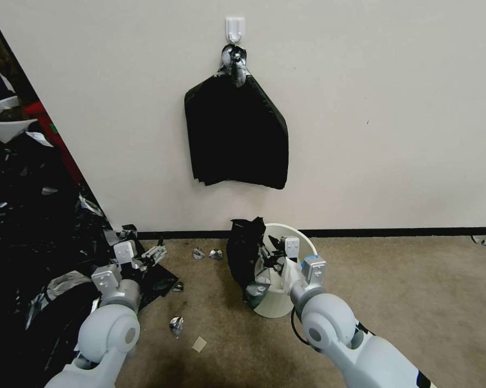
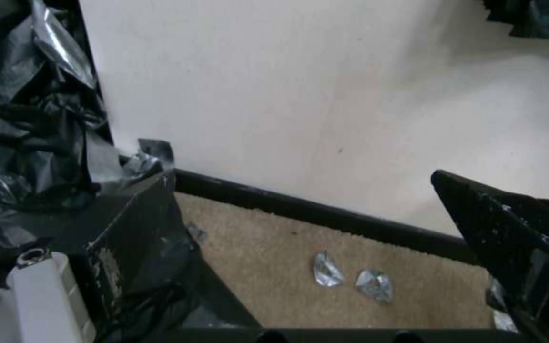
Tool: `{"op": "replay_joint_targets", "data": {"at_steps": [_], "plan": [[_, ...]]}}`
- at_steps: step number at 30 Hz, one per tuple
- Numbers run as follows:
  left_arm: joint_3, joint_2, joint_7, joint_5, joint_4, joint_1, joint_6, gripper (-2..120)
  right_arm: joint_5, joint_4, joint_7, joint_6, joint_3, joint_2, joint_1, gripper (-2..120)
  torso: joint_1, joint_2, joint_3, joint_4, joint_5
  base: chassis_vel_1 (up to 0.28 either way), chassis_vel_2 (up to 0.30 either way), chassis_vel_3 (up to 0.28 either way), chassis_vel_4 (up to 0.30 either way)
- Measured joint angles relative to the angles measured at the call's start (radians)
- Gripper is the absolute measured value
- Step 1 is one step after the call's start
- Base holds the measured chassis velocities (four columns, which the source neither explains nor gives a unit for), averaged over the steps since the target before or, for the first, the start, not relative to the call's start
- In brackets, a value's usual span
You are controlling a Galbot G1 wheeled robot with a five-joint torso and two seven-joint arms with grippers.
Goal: Place a trash bag onto the trash bin.
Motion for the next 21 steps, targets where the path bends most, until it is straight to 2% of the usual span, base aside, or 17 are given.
{"op": "replay_joint_targets", "data": {"at_steps": [2,3,5,6,7,10,12,13,15,16,20,21], "plan": [[0.001,-0.001,0.000,0.000,-0.001,0.000,0.000,100,0.008,-0.004,-0.002,-0.009,0.001,0.002,0.005,61,0.000,0.000,0.000,0.0000,0.0000,0.000,0.000,0.000,0.000],[0.002,-0.002,0.000,0.001,-0.003,0.002,0.000,100,0.033,-0.020,-0.006,-0.046,0.005,0.011,0.025,69,0.000,0.000,0.000,0.0001,0.0000,0.000,0.000,0.000,0.000],[0.002,-0.002,0.000,0.002,-0.003,0.005,0.000,100,0.043,-0.030,-0.006,-0.077,0.006,0.016,0.037,76,0.000,0.000,0.000,0.0001,0.0000,0.000,0.000,0.000,0.000],[0.000,-0.002,0.000,0.002,-0.003,0.009,0.000,100,0.053,-0.036,-0.004,-0.100,0.005,0.020,0.046,82,0.000,0.000,0.000,0.0001,-0.0001,0.000,0.000,0.000,0.000],[0.000,-0.002,0.000,0.002,-0.003,0.009,0.000,100,0.053,-0.036,-0.004,-0.100,0.005,0.020,0.046,82,0.000,0.000,0.000,0.0001,-0.0001,0.000,0.000,0.000,0.000],[-0.004,-0.001,0.000,0.002,-0.003,0.014,-0.003,100,0.063,-0.039,0.007,-0.117,0.002,0.027,0.053,95,0.000,0.000,0.000,0.0001,0.0000,0.000,0.000,0.000,0.000],[-0.005,0.000,0.000,0.002,-0.004,0.014,-0.004,100,0.063,-0.039,0.015,-0.123,0.002,0.029,0.054,98,0.000,0.000,0.000,0.0000,-0.0001,0.000,0.000,0.000,0.000],[-0.005,0.000,0.000,0.002,-0.003,0.014,-0.004,100,0.063,-0.039,0.017,-0.124,0.001,0.029,0.054,98,0.000,0.000,0.000,0.0001,-0.0001,0.000,0.000,0.000,0.000],[-0.002,-0.003,0.000,0.002,-0.003,0.005,-0.012,100,0.027,-0.035,0.063,-0.142,-0.010,0.038,0.051,80,0.000,0.000,0.000,0.0001,-0.0001,0.000,0.000,0.000,0.000],[-0.002,-0.003,0.000,0.002,-0.003,0.005,-0.012,100,0.027,-0.035,0.063,-0.142,-0.010,0.038,0.051,80,0.000,0.000,0.000,0.0001,-0.0001,0.000,0.000,0.000,0.000],[0.007,-0.004,0.011,-0.002,0.003,-0.007,-0.029,100,-0.012,-0.033,0.082,-0.143,-0.013,0.040,0.039,61,0.000,0.000,0.000,0.0000,0.0000,0.000,0.000,0.000,0.000],[0.007,-0.004,0.011,-0.002,0.003,-0.007,-0.029,100,-0.012,-0.033,0.082,-0.143,-0.013,0.040,0.039,61,0.000,0.000,0.000,0.0000,0.0000,0.000,0.000,0.000,0.000]]}}
